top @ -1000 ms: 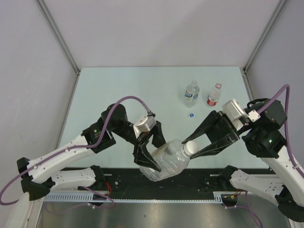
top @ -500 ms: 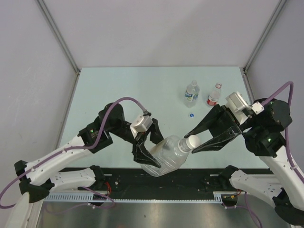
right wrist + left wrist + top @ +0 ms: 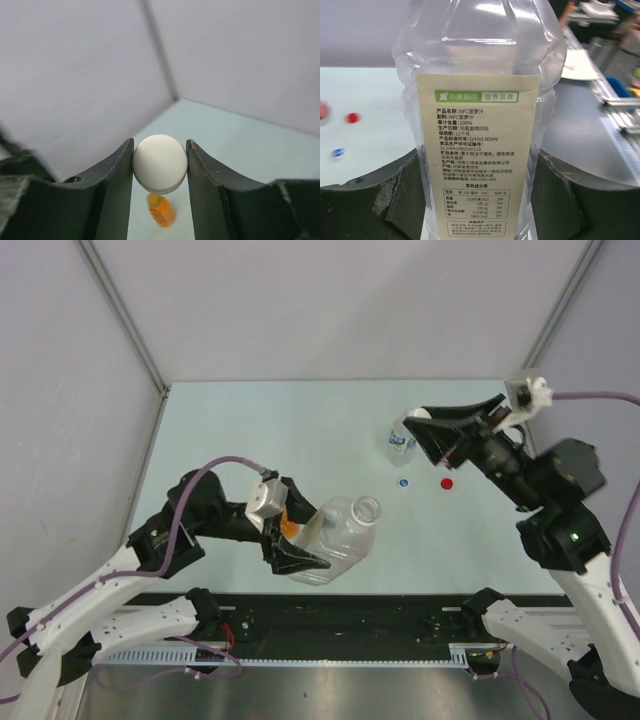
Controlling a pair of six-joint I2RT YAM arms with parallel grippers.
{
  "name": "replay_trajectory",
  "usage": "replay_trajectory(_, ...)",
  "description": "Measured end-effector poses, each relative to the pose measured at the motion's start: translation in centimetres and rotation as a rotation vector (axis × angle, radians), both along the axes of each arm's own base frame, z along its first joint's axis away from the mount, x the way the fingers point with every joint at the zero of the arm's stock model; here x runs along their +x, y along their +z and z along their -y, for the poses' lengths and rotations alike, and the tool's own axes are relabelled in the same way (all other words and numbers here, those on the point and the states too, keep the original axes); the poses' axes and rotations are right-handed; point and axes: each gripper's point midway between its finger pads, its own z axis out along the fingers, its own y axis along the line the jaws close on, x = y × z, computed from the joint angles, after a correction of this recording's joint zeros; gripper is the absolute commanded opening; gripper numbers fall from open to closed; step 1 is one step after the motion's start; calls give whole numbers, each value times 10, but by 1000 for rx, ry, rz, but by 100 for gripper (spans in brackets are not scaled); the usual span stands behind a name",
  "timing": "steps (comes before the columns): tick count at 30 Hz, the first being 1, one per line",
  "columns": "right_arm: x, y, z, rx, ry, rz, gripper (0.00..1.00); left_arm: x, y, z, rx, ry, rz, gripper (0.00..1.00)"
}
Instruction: Unscrew the bottle caps
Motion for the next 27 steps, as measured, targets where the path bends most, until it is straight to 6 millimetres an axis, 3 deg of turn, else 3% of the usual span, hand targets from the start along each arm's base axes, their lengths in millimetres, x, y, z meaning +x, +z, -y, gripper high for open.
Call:
replay_trajectory(2,50,-37,5,-32,-177,-142,0,13,7,-9,-27,118,37,0)
replay_trajectory(5,98,-107,11,-113,-358,-319,0,38,15,-22,-54,302,73,0)
replay_trajectory(8,126,-194,13,-238,-486,-497,0,64,23,-36,-75,485,91,0)
replay_trajectory(11,132,-252,11,-344,-559,-586,0,89,24,-51,-74,653,93,0)
replay_trajectory(13,131,-270,4,-385,-578,-601,0,99,25,-59,-77,728,94,0)
replay_trajectory(19,142,-295,-29,-424,-600,-581,0,113,21,-78,-79,853,96,0)
replay_trajectory(27,164,-368,-41,-524,-656,-644,0,115,21,-91,-94,909,100,0)
